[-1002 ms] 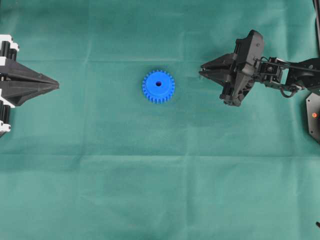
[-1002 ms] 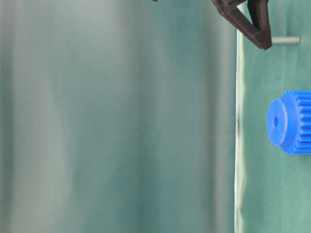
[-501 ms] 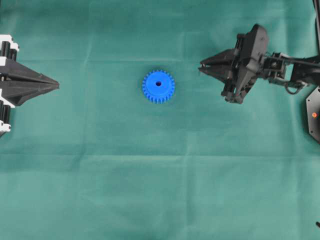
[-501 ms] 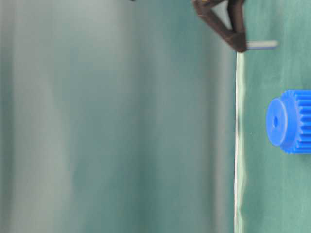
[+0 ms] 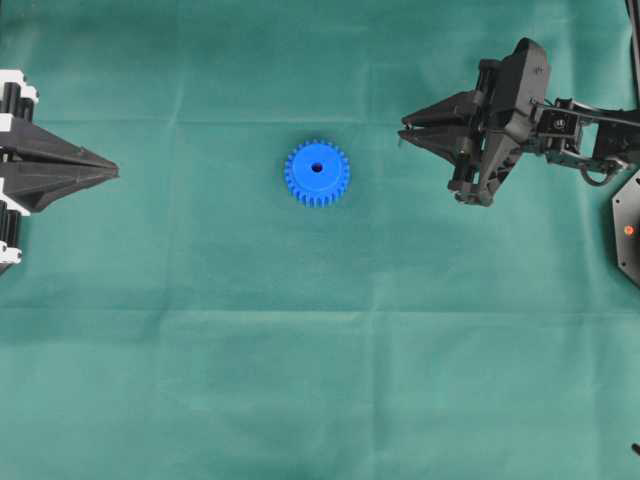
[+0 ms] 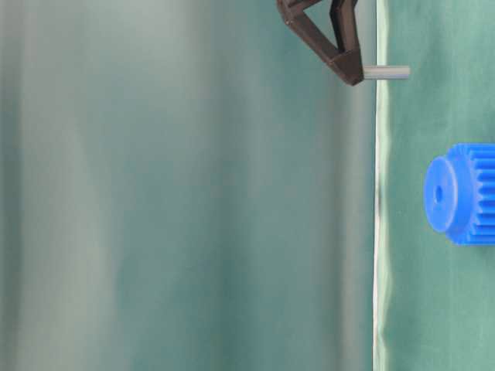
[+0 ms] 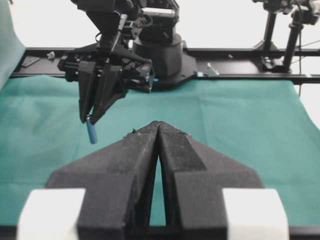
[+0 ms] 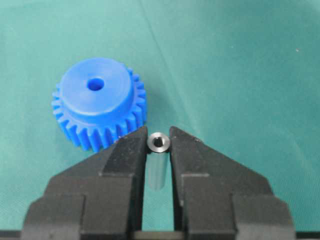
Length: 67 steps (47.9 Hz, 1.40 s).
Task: Insert the shaft placed at a random location into the center hole of the medium gear at another random location.
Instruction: 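Lift the shaft and carry it left over the blue gear's hole, then align the held shaft over the gear's center hole and lower it in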
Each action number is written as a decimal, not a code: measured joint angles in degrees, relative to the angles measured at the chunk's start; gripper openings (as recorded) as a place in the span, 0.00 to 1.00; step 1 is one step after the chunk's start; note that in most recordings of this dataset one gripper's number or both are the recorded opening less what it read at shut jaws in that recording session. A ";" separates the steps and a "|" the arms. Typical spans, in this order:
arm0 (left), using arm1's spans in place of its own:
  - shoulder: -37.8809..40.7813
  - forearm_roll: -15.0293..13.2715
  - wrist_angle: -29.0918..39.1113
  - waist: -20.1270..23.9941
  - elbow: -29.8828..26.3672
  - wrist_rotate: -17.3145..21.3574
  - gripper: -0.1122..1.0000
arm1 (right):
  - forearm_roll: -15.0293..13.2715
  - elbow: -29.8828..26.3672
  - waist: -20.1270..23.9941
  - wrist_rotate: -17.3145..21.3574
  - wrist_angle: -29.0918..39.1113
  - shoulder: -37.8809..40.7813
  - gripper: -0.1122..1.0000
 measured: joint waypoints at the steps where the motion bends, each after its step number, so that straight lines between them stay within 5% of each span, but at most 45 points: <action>1: 0.00 0.00 0.00 0.00 0.00 0.00 0.10 | 0.00 -0.18 0.09 0.00 -0.09 0.18 0.23; 40: 0.00 -0.09 0.00 0.00 0.00 0.00 0.10 | 0.00 -17.31 6.59 0.00 0.09 13.45 0.23; 67: 0.00 0.00 0.00 0.00 0.09 0.00 0.10 | 0.18 -19.78 7.38 0.00 1.41 15.38 0.23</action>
